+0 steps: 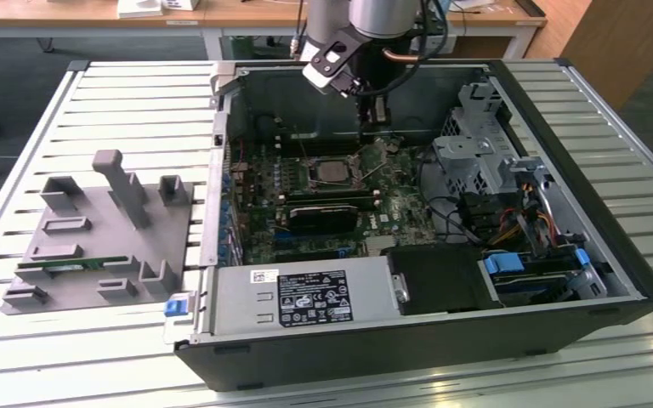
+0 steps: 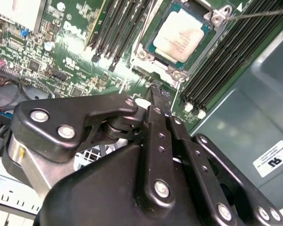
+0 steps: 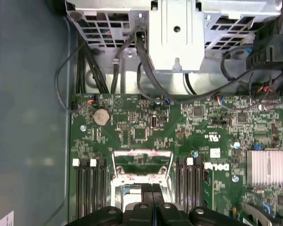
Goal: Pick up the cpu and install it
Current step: 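Close the cpu cover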
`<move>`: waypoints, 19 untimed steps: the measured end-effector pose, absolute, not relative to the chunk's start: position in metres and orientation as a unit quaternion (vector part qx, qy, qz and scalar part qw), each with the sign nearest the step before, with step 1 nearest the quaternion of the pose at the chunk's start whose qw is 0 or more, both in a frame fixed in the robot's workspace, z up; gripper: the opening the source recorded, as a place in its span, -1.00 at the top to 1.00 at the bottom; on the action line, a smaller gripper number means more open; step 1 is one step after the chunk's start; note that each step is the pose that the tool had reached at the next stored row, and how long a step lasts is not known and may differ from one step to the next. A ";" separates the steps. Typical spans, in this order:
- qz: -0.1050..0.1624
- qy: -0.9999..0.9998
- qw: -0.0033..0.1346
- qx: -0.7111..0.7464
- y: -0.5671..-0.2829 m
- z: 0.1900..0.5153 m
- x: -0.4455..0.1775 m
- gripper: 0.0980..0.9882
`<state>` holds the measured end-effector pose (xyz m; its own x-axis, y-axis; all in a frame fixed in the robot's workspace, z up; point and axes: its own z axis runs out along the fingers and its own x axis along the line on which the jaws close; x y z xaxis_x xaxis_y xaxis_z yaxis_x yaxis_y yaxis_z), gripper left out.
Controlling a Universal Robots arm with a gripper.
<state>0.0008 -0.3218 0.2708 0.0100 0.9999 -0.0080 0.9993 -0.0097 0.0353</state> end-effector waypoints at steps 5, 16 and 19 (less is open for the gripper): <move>0.009 0.703 0.016 0.710 -0.321 0.270 0.004 0.98; 0.009 0.704 0.016 0.710 -0.319 0.267 0.015 0.98; 0.009 0.704 0.016 0.710 -0.318 0.266 0.018 0.98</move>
